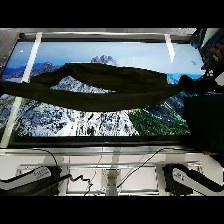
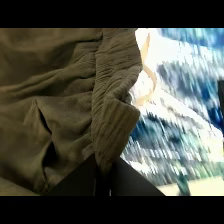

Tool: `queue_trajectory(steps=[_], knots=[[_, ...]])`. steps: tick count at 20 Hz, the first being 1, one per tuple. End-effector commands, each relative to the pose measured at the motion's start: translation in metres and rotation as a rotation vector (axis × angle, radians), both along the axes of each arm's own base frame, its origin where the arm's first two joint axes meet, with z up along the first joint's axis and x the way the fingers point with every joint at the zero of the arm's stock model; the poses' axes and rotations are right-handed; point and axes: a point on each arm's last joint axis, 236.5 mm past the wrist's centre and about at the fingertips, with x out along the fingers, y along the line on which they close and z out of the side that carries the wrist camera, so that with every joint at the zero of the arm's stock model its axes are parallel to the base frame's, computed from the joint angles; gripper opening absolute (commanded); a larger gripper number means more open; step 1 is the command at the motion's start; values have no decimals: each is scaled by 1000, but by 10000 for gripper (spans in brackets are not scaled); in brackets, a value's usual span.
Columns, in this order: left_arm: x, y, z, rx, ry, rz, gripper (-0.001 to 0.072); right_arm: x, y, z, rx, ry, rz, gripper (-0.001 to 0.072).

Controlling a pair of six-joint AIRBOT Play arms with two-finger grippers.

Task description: Fold the clothes and pants, and hang the long-sleeved shirts on hangers.

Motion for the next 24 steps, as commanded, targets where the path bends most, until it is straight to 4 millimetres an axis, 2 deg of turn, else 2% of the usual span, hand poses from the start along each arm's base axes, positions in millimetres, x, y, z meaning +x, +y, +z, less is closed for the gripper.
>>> queue_trajectory(steps=[1, 2, 4, 8, 11, 14, 17, 18, 19, 20, 21, 24], knots=[[-104, 32, -38, 169, 513, 22, 12, -40, -7, -10, -48, 146, 11, 29], [-125, 37, -46, 174, 602, 25, 12, -53, -11, -14, -72, 176, 10, 29], [-146, 33, -63, 105, 659, 43, 12, -85, -9, -27, -80, 261, 17, 29], [-173, 19, -89, 65, 781, -9, 13, -149, 2, -73, -59, 413, 33, 29], [-184, 13, -97, 39, 832, -24, 13, -187, 12, -103, -34, 509, 41, 29], [-193, 14, -96, 44, 869, -25, 13, -204, 16, -111, -20, 566, 47, 29], [-200, 23, -93, 86, 903, -23, 16, -203, 16, -111, -20, 565, 47, 30], [-196, 24, -93, 93, 889, -23, 64, -203, 15, -111, -21, 563, 47, 87], [-190, 26, -92, 103, 867, -23, 373, -202, 15, -111, -22, 558, 46, 422], [-185, 28, -91, 118, 849, -24, 699, -200, 15, -111, -26, 550, 52, 715], [-178, 29, -89, 136, 832, -31, 696, -194, 13, -110, -34, 528, 64, 690], [-155, 23, -80, 177, 797, -68, 693, -172, 8, -95, -54, 446, 56, 689]])
